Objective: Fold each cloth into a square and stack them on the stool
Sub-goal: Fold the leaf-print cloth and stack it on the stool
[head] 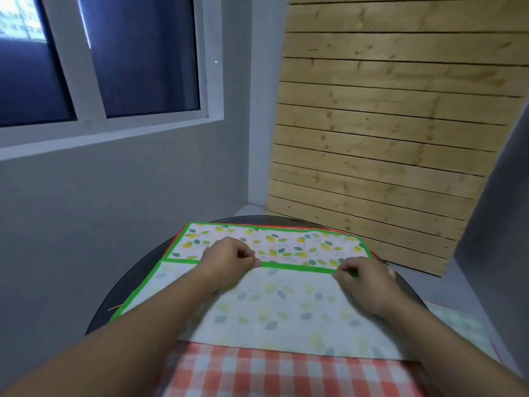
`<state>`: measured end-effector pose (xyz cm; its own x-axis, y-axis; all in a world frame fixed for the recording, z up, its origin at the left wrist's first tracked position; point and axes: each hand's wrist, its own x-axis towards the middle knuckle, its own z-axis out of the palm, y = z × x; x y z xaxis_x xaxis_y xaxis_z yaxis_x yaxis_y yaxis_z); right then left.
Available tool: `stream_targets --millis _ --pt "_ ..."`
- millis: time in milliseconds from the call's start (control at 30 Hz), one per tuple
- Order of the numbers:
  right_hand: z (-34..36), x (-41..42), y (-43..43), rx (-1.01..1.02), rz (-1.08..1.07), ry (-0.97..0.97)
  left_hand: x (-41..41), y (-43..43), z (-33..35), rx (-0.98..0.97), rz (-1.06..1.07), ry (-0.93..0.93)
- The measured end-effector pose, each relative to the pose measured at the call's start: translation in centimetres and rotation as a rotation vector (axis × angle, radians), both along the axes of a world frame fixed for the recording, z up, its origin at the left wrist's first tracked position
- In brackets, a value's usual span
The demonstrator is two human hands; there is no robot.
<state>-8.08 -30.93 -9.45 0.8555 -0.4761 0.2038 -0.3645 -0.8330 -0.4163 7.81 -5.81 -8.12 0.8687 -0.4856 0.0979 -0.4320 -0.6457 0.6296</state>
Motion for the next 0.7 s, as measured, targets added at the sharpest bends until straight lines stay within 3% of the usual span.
stream_targets --millis 233,700 --pt "-2.6 1.1 -1.2 -0.042 0.001 -0.056 0.5 0.7 -3.3 -0.092 0.015 -0.052" --pt "-2.9 1.5 -1.2 -0.016 0.008 -0.021 1.4 0.6 -4.6 -0.1 0.064 -0.119"
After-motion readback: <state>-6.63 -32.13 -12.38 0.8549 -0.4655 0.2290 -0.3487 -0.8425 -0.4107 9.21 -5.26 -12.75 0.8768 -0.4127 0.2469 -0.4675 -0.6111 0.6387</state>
